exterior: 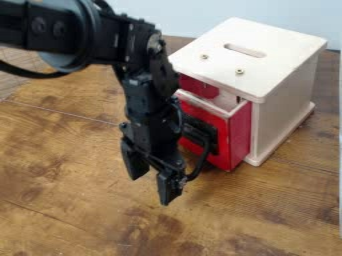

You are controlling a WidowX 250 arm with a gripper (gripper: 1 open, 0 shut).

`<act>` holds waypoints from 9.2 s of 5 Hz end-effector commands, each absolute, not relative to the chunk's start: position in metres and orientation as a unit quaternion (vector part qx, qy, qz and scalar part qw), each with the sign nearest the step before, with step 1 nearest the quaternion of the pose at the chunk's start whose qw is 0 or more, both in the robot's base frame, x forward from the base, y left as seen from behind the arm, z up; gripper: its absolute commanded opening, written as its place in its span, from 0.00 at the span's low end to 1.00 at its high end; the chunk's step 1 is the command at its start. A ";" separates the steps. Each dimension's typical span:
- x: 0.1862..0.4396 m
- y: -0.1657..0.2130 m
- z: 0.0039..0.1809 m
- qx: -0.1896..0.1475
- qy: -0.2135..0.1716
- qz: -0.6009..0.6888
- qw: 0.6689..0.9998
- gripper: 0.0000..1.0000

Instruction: Close the drawer

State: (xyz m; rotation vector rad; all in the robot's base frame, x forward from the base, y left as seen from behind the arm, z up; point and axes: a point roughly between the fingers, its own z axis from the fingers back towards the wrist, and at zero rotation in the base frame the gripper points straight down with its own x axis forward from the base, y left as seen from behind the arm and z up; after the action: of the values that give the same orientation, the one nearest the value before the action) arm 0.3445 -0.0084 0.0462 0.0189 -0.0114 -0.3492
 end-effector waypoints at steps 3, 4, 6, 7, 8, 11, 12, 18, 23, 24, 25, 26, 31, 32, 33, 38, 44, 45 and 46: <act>0.381 -0.012 0.066 0.019 -0.048 -0.137 0.989 1.00; 0.382 -0.010 0.066 0.022 -0.051 -0.110 0.992 1.00; 0.383 0.001 0.069 0.023 -0.059 -0.114 0.991 1.00; 0.382 0.005 0.072 0.023 -0.063 -0.116 0.991 1.00; 0.379 -0.003 0.069 0.024 -0.067 -0.114 0.991 1.00; 0.377 -0.016 0.077 0.030 -0.079 -0.106 0.991 1.00; 0.378 -0.015 0.079 0.033 -0.083 -0.097 0.991 1.00; 0.378 -0.022 0.082 0.042 -0.105 -0.023 0.993 1.00; 0.370 -0.018 0.083 0.043 -0.121 -0.021 0.992 1.00; 0.367 -0.017 0.085 0.040 -0.127 -0.039 0.990 1.00; 0.375 -0.023 0.084 0.041 -0.134 -0.038 0.989 1.00; 0.380 -0.028 0.082 0.042 -0.140 -0.035 0.989 1.00; 0.375 -0.017 0.074 0.036 -0.179 -0.077 0.980 1.00; 0.376 -0.006 0.080 0.038 -0.186 -0.074 0.979 1.00; 0.375 -0.015 0.087 0.041 -0.192 -0.056 0.979 1.00; 0.382 -0.023 0.080 0.044 -0.227 -0.025 0.973 1.00; 0.375 0.012 0.069 0.053 -0.266 0.052 0.961 1.00; 0.376 0.007 0.071 0.046 -0.271 0.030 0.961 1.00; 0.376 0.004 0.072 0.041 -0.272 0.014 0.961 1.00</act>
State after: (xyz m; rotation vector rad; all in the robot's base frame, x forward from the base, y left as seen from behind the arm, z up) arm 0.3702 -0.0003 0.0422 0.0852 -0.4652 0.0135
